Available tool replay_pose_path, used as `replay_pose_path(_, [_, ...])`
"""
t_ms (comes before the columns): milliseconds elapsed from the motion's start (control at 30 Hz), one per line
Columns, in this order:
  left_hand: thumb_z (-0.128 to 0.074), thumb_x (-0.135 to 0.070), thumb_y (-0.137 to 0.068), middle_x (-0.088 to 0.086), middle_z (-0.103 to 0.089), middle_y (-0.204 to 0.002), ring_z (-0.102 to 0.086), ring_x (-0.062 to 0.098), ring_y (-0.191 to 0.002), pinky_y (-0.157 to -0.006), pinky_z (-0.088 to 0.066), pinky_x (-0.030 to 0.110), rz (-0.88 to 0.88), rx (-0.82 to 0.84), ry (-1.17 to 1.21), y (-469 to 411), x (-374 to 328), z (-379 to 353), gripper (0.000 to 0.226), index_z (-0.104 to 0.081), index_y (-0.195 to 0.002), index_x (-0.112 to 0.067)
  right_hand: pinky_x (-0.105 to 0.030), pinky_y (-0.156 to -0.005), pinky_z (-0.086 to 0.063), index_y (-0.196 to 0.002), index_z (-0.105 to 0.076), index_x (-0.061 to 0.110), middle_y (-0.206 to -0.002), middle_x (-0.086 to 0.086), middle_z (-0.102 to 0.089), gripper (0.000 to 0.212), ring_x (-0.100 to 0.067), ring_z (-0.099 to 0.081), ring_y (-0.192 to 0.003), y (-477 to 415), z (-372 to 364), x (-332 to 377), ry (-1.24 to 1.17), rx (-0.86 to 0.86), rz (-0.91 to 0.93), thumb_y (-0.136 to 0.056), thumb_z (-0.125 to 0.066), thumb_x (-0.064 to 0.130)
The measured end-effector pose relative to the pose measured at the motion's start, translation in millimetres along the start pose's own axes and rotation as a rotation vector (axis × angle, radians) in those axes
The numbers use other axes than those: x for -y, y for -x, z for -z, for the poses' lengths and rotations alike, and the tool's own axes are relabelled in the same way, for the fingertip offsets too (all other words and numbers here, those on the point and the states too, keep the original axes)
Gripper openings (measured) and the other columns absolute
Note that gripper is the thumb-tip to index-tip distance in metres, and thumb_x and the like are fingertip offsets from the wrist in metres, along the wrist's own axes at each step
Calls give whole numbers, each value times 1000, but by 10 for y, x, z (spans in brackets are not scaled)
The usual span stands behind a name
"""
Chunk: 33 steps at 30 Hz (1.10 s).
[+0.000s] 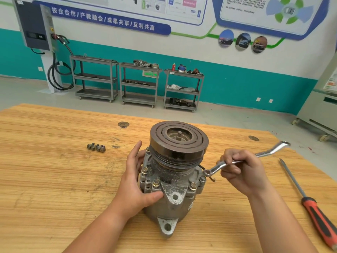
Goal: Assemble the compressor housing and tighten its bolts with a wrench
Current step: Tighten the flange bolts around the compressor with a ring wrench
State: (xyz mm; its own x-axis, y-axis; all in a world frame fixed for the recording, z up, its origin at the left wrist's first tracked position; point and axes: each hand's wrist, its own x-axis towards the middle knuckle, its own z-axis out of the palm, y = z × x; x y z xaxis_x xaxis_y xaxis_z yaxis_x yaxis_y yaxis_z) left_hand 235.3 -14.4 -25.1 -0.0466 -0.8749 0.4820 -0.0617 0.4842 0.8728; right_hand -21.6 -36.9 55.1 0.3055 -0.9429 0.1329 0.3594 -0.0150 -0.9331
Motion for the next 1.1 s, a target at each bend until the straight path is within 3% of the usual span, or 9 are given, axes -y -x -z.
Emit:
replay_pose_path(167, [-72, -83, -41, -7, -41, -138, -46, -2, -126, -94, -40, 9, -2, 1, -6, -5, 12, -2, 125, -16, -145, -42, -18, -41, -18, -49, -62, 13, -36, 7, -37, 22, -10, -25, -44, -317, 52, -41, 39, 294, -81, -49, -75, 31])
replay_pose_path(300, [-76, -77, -44, -9, -42, -139, -46, 2, -127, -96, -41, 12, -2, 6, -10, 1, 28, 6, 120, -15, -143, -52, -23, -42, -13, -53, -63, 16, -38, 5, -26, 13, -9, -26, -45, -439, 57, -62, 11, 476, -118, -60, -66, 27])
replay_pose_path(567, [-76, -79, -43, -11, -41, -139, -45, 2, -127, -96, -41, 12, -3, 10, -10, -2, 33, 7, 120, -15, -143, -51, -20, -45, -21, -66, -65, 15, -46, 5, -32, 14, -9, -29, -51, -460, 109, -132, -104, 619, -133, -74, -54, 19])
replay_pose_path(767, [-72, -83, -41, -7, -41, -139, -46, -1, -126, -95, -40, 10, -7, 1, -8, -1, 16, 1, 125, -16, -145, -42, -23, -47, -20, -64, -64, 16, -46, 5, -32, 17, -8, -32, -47, -561, 11, -183, -135, 698, -154, -73, -50, 18])
replay_pose_path(867, [-72, -83, -41, -8, -41, -138, -46, -2, -126, -94, -40, 10, -11, 1, -9, -3, 23, -2, 125, -16, -145, -41, -24, -43, -12, -58, -61, 18, -43, 5, -29, 13, -9, -27, -46, -522, 85, -172, -96, 605, -151, -69, -56, 21])
replay_pose_path(933, [-72, -83, -41, -7, -41, -139, -45, 0, -127, -95, -40, 11, -9, 1, -8, -6, 35, -2, 124, -15, -145, -45, -21, -42, -15, -54, -60, 19, -41, 4, -26, 11, -10, -24, -46, -411, 129, -161, -64, 502, -123, -64, -62, 24])
replay_pose_path(1100, [-75, -81, -41, -5, -42, -139, -45, 6, -129, -100, -41, 18, -9, 0, 3, 2, 51, 2, 120, -14, -142, -56, -15, -40, -19, -46, -55, 16, -41, 3, -26, 25, -12, -15, -46, 51, 33, -175, -48, 88, 9, -44, -77, 28])
